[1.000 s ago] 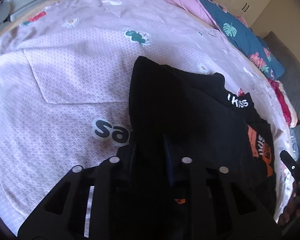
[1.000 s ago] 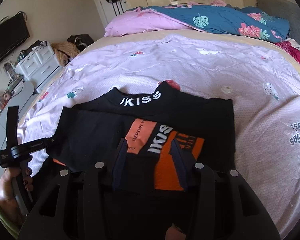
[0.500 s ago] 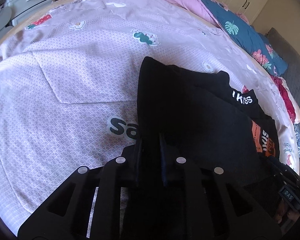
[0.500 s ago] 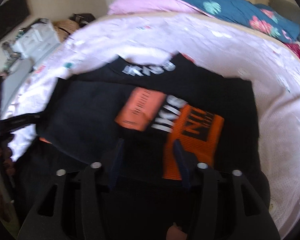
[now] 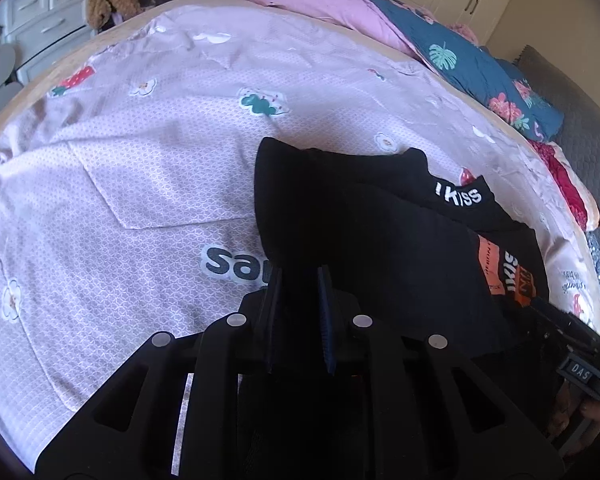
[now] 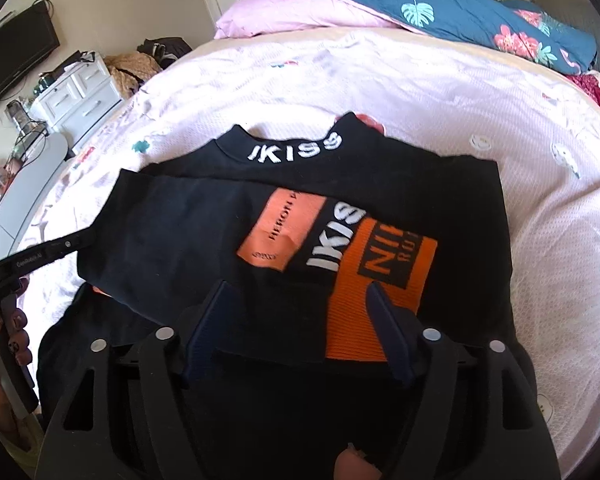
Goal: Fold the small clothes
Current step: 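Open the right gripper and lift it off the folded side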
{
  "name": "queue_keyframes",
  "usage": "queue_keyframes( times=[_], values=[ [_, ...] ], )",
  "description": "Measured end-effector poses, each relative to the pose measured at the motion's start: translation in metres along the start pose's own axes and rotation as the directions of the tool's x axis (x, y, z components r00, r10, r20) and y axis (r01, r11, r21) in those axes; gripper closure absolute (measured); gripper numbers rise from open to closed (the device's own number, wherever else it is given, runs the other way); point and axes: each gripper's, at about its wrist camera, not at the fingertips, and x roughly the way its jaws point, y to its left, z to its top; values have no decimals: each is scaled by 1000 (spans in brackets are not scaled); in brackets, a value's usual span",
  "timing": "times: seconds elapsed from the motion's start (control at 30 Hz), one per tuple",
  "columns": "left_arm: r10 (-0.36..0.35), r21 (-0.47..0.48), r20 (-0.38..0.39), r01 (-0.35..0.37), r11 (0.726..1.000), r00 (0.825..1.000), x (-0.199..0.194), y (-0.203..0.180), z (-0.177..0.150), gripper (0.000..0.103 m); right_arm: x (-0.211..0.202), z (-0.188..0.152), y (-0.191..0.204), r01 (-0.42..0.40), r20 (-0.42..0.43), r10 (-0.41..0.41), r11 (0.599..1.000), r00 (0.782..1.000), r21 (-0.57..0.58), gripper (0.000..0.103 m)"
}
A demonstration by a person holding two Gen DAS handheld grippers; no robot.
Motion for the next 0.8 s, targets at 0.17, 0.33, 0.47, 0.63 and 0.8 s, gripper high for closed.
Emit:
queue_keyframes(
  times=[0.17, 0.33, 0.47, 0.63, 0.8],
  values=[
    [-3, 12, 10, 3, 1000, 1000, -6, -3, -2, 92, -10, 4, 2, -6, 40, 7, 1000, 999, -5, 22],
    [-18, 21, 27, 17, 1000, 999, -15, -6, -4, 88, -18, 7, 1, -18, 64, 18, 1000, 998, 3, 14],
    [-29, 33, 43, 27, 999, 999, -21, -9, -5, 81, -24, 9, 0, -19, 80, 19, 1000, 997, 5, 10],
    [-35, 56, 67, 31, 998, 997, -31, -16, -7, 68, -32, 11, 0, -24, 103, 24, 1000, 994, 5, 9],
    [-40, 66, 92, 34, 997, 995, -42, -20, -7, 50, -41, 13, 1, -23, 132, 22, 1000, 991, 0, 9]
  ],
)
